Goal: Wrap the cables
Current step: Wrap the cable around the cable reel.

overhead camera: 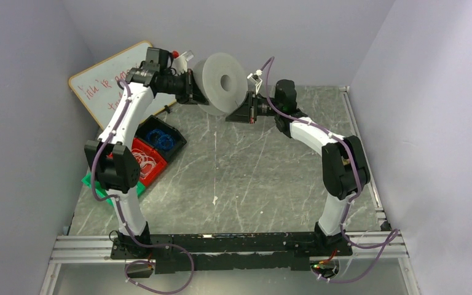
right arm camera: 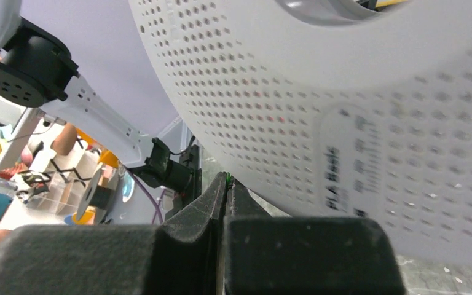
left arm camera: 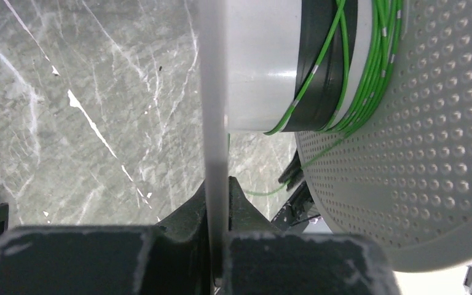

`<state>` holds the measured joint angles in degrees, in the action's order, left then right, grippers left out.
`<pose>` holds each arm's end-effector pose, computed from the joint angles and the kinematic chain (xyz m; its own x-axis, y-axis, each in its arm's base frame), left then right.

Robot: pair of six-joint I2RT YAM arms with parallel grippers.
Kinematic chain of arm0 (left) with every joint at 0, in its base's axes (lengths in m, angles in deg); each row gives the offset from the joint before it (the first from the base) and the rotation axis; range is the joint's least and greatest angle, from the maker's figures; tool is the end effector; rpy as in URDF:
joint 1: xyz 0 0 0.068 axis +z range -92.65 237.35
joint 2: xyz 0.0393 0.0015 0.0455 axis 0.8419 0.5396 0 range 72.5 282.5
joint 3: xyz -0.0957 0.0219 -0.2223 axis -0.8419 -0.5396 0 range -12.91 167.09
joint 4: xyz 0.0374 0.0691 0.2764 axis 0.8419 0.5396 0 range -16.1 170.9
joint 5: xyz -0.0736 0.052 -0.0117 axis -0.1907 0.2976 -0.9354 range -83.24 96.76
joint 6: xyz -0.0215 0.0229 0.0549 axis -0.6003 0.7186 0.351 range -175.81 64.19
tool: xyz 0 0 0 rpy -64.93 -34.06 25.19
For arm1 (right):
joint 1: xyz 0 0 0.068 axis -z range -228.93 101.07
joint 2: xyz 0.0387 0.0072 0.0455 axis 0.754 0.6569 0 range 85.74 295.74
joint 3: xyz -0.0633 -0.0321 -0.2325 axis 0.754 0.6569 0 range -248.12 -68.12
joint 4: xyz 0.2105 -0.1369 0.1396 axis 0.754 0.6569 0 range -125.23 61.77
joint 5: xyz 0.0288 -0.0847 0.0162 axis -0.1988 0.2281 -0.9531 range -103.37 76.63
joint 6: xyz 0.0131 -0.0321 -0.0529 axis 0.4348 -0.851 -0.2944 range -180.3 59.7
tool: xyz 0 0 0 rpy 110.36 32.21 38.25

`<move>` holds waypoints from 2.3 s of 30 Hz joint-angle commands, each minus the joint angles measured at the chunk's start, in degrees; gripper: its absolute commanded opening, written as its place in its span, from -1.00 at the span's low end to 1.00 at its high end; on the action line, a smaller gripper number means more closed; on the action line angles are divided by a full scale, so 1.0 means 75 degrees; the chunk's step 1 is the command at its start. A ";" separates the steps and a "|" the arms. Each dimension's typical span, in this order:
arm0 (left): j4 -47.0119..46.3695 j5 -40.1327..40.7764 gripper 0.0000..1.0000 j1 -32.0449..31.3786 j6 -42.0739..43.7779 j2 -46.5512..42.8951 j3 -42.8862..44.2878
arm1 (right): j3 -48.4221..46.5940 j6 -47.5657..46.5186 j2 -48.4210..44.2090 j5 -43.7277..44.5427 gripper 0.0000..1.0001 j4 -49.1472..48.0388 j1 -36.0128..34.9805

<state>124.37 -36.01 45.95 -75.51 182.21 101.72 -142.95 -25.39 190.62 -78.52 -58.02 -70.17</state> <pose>0.4264 -0.1196 0.3378 -0.8650 -0.0781 -0.4957 0.3393 0.6367 -0.6925 0.3936 0.2002 0.2423 -0.6639 0.0000 -0.7478 -0.7454 0.0801 0.6618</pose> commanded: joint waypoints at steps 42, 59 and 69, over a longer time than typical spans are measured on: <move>-0.3337 -0.3356 -0.95 0.0970 -0.0856 -0.1351 0.0320 | 0.0929 0.0997 0.0540 -0.1360 -0.93 -0.0977 0.0428; -0.3344 -0.3614 -0.95 0.1328 -0.0839 -0.1481 0.0484 | 0.0284 -0.0490 0.0714 -0.1128 -0.96 0.1236 0.0807; -0.0205 -0.3171 -0.95 0.1312 0.3575 -0.1767 0.0280 | 0.0088 0.1089 0.0593 -0.1464 -1.00 0.0252 0.1649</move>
<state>118.45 -54.65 53.31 -64.26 176.96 99.52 -143.25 -22.17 193.92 -86.97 -56.36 -62.54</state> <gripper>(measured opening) 0.066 0.010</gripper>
